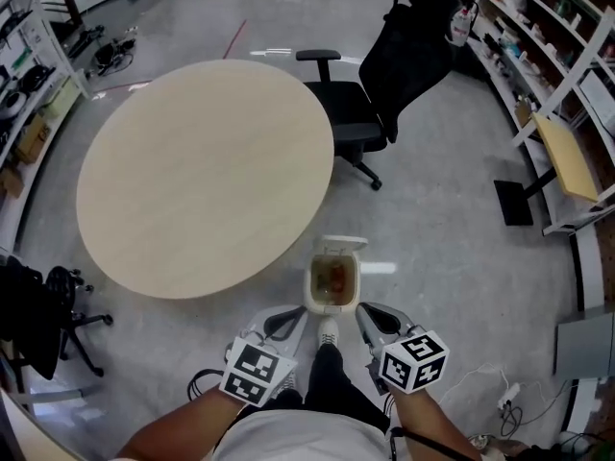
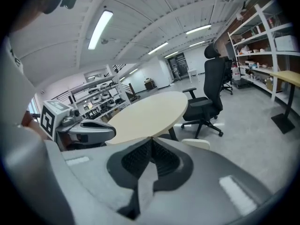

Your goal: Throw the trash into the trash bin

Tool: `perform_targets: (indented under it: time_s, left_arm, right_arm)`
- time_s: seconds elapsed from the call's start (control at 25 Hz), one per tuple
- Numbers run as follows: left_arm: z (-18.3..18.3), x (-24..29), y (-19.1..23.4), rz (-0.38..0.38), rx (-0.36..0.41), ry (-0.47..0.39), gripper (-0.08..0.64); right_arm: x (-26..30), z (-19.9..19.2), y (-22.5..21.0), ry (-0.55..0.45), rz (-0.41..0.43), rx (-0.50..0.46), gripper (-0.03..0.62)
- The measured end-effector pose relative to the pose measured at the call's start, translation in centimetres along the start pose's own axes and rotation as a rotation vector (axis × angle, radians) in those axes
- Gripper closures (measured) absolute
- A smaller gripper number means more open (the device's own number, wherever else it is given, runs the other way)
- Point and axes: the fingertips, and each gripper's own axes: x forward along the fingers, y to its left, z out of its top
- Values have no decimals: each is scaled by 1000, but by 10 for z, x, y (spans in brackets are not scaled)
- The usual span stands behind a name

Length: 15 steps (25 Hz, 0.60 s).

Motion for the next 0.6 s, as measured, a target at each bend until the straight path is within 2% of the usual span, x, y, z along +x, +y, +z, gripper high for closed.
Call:
perform_targets:
  time_s: [0.16,0.36,0.6]
  left_arm:
    - [14,-35,-11,-15,2,-56,552]
    - [40,-70,-14,4,24,-139,552]
    - [56,-84,-24,-11,53,-200,552]
  right_arm:
    - [-28,4,23,-46,-22,-1,591]
    - [-53,16,55,-110,-41,-48,591]
    - [-76,31,72,-188,-38,-14,591]
